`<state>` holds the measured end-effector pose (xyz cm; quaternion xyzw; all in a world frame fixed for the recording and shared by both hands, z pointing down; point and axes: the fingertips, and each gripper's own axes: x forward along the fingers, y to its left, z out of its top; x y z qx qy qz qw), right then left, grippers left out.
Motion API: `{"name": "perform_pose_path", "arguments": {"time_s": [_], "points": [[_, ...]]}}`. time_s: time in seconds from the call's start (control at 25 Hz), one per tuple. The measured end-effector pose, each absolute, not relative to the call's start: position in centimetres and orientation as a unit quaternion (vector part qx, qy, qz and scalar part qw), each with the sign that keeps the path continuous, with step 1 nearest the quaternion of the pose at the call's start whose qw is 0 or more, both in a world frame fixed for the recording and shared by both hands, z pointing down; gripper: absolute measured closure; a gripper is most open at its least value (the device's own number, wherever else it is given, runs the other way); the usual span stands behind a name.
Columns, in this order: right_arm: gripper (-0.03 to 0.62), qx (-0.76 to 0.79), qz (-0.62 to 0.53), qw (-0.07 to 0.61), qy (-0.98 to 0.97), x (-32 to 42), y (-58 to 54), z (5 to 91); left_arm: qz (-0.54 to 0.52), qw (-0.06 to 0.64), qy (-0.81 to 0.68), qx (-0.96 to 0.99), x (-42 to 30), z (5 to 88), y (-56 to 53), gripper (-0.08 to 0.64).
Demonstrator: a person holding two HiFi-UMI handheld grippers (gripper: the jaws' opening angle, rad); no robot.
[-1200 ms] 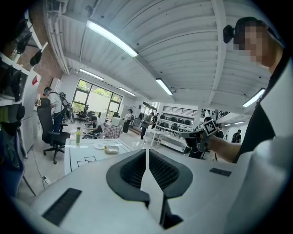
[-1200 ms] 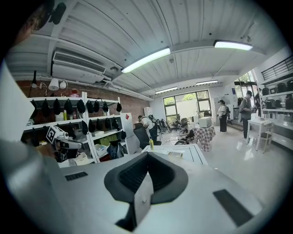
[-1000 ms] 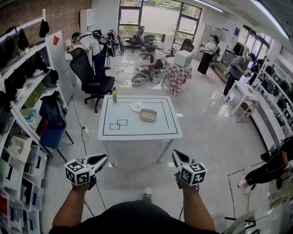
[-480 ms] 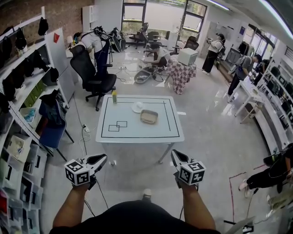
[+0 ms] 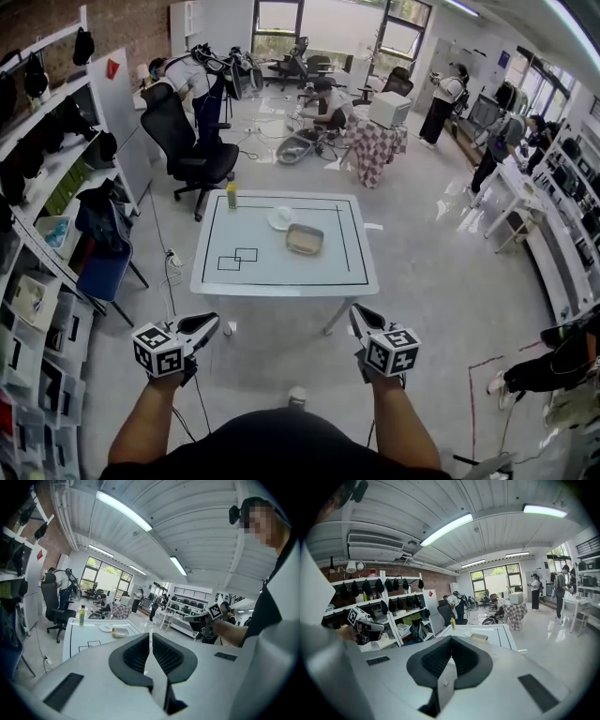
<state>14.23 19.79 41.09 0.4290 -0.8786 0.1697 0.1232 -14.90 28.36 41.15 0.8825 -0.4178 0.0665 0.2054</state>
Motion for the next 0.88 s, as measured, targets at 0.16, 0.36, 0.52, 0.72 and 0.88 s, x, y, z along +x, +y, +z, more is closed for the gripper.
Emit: {"name": "perform_pose_path", "arguments": {"time_s": [0.16, 0.36, 0.52, 0.72, 0.88], "points": [[0.578, 0.424, 0.174, 0.127, -0.880, 14.0, 17.8, 41.7, 0.069, 0.208, -0.420, 0.881, -14.8, 41.4, 26.4, 0.522], [0.579, 0.417, 0.174, 0.126, -0.883, 14.2, 15.2, 42.0, 0.073, 0.211, -0.424, 0.878, -14.3, 41.5, 24.1, 0.522], [0.578, 0.412, 0.176, 0.127, -0.885, 14.7, 13.5, 41.8, 0.077, 0.210, -0.425, 0.877, -13.5, 41.1, 22.5, 0.522], [0.578, 0.409, 0.176, 0.129, -0.886, 16.3, 11.2, 42.2, 0.080, 0.217, -0.431, 0.872, -12.2, 41.9, 20.7, 0.522], [0.579, 0.402, 0.182, 0.132, -0.888, 17.1, 9.2, 42.7, 0.081, 0.218, -0.440, 0.867, -11.7, 41.9, 18.8, 0.522]]}}
